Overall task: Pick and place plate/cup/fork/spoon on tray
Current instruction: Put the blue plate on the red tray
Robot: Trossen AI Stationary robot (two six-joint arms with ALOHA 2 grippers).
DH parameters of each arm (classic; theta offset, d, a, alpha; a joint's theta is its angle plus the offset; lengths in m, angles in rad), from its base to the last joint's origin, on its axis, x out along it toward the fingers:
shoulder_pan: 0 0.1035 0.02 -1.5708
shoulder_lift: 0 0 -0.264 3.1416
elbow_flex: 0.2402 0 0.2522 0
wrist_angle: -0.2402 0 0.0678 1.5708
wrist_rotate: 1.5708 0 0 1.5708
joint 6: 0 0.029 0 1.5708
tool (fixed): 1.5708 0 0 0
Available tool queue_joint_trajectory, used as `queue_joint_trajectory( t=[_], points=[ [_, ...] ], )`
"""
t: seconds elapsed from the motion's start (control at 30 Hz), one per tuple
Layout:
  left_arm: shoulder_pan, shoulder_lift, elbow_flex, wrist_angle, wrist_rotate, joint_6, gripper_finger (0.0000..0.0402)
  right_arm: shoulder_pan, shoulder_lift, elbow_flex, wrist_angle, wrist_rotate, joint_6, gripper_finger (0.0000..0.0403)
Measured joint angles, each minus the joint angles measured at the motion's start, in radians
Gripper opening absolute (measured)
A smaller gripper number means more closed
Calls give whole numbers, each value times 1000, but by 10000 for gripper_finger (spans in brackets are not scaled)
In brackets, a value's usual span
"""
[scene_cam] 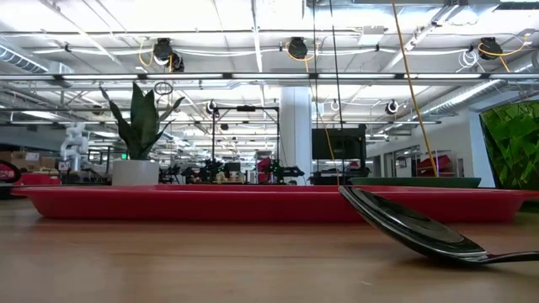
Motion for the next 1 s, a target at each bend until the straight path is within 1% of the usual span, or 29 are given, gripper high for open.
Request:
queue_joint_trajectory(
  t=[0.07, 0.13, 0.27, 0.33, 0.4, 0.47, 0.5, 0.53, 0.6, 0.63, 0.77, 0.83, 0.93, 1.0],
  points=[
    [0, 25, 71, 1, 6, 59, 129, -53, 53, 117, -180, -75, -2, 211],
    [0, 46, 121, -35, 16, 88, 129, -110, 118, 266, -383, -127, -10, 207],
    [0, 93, 151, -85, 74, 102, 129, -229, 272, 579, -938, -201, -11, 205],
    [0, 117, 151, -88, 106, 96, 129, -288, 351, 693, -1224, -224, 14, 204],
    [0, 140, 150, -95, 136, 86, 129, -345, 412, 761, -1464, -226, 67, 204],
    [0, 153, 150, -90, 155, 86, 129, -400, 450, 773, -1654, -226, 123, 204],
    [0, 157, 150, -90, 164, 89, 129, -426, 461, 759, -1701, -234, 143, 204],
    [0, 161, 150, -89, 168, 97, 129, -451, 465, 729, -1699, -249, 147, 204],
    [-1, 171, 150, -93, 172, 112, 129, -495, 440, 634, -1647, -329, 160, 204],
    [-2, 174, 150, -100, 174, 116, 129, -514, 432, 587, -1619, -353, 174, 204],
    [-2, 172, 150, -153, 174, 131, 129, -559, 388, 374, -1596, -404, 232, 204],
    [-2, 169, 150, -190, 175, 135, 129, -564, 365, 262, -1550, -460, 238, 204],
    [-2, 165, 150, -235, 175, 170, 129, -551, 318, 111, -1436, -537, 209, 204],
    [-2, 162, 150, -259, 175, 183, 129, -531, 292, 33, -1368, -544, 193, 204]
  ],
)
